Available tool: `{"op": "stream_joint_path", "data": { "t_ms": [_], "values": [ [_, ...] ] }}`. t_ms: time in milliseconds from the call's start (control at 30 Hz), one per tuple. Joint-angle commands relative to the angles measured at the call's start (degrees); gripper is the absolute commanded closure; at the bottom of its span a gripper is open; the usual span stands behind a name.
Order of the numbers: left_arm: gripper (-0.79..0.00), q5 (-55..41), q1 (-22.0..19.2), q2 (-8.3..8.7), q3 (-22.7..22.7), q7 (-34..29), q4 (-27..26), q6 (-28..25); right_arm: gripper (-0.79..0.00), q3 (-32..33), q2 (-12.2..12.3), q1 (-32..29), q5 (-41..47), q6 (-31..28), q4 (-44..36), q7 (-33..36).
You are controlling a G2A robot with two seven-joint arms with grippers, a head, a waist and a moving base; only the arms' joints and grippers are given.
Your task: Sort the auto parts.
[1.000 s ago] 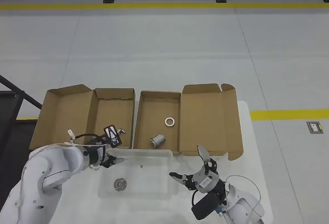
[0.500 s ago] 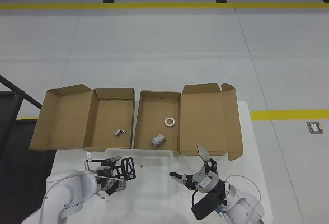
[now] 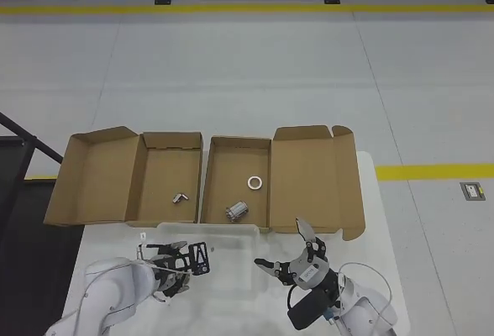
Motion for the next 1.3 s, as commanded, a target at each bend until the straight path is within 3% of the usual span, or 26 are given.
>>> {"op": "stream_joint_path", "data": {
  "t_ms": [0, 167, 267, 533, 767, 1033, 1267],
  "values": [
    [-0.773, -0.59, -1.25, 0.75, 1.56, -1.13, 0.75, 1.18, -0.785, 0.00, 0.00, 0.00, 0.00, 0.00, 0.00, 0.01],
    [-0.474, -3.38, -5.19, 2.81, 6.67, -3.43, 3.13, 3.48, -0.785, 0.00, 0.00, 0.00, 0.00, 0.00, 0.00, 0.01],
    [-0.409, -5.79, -7.80, 4.10, 9.78, -4.56, 4.53, 4.61, -0.785, 0.00, 0.00, 0.00, 0.00, 0.00, 0.00, 0.01],
    [-0.416, -12.51, -14.92, 7.50, 19.66, -7.46, 9.12, 7.51, -0.785, 0.00, 0.00, 0.00, 0.00, 0.00, 0.00, 0.01],
    [-0.372, -20.26, -23.58, 9.47, 30.15, -9.47, 13.06, 9.53, -0.785, 0.00, 0.00, 0.00, 0.00, 0.00, 0.00, 0.01],
    [-0.369, -26.81, -32.18, 10.27, 40.89, -11.52, 16.23, 11.58, -0.785, 0.00, 0.00, 0.00, 0.00, 0.00, 0.00, 0.01],
    [-0.391, -31.20, -37.83, 9.74, 46.85, -12.26, 18.91, 12.33, -0.785, 0.00, 0.00, 0.00, 0.00, 0.00, 0.00, 0.01]
  ]
}}
